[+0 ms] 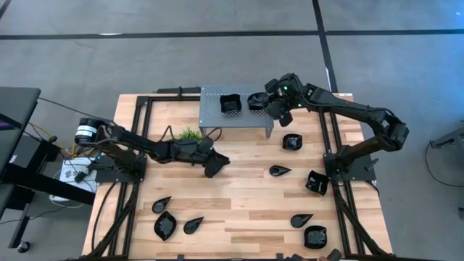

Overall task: Pick & Place Mini shaped plates
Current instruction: Stack the black leaf-shaped plate on top of the black leaf-shaped plate on the shelf

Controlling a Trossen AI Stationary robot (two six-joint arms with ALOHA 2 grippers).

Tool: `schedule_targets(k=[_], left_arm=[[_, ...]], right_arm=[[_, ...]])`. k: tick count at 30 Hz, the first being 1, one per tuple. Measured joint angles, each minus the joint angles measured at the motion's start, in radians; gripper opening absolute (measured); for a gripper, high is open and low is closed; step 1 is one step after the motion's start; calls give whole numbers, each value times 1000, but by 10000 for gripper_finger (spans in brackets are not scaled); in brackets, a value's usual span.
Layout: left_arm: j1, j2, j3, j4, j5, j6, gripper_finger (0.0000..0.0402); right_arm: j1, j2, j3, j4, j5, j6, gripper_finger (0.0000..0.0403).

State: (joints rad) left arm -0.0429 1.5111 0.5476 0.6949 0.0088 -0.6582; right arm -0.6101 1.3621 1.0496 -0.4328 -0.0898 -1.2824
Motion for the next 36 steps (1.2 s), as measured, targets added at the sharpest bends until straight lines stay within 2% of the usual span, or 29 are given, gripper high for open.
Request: schedule_targets(k=[11, 24, 29, 36], left_arm=[[0, -51, 0, -11, 0, 56, 106], [0, -52, 0, -14, 0, 56, 106], [-3, -52, 0, -15, 0, 56, 106], [-2, -52, 0, -18, 9, 56, 106]], right_arm=[[-17, 0, 0, 23, 89, 35, 75], [-65, 0, 0, 33, 88, 62, 74], [-20, -3, 0, 33, 28, 72, 74], [70, -3, 0, 50, 59, 134, 74]])
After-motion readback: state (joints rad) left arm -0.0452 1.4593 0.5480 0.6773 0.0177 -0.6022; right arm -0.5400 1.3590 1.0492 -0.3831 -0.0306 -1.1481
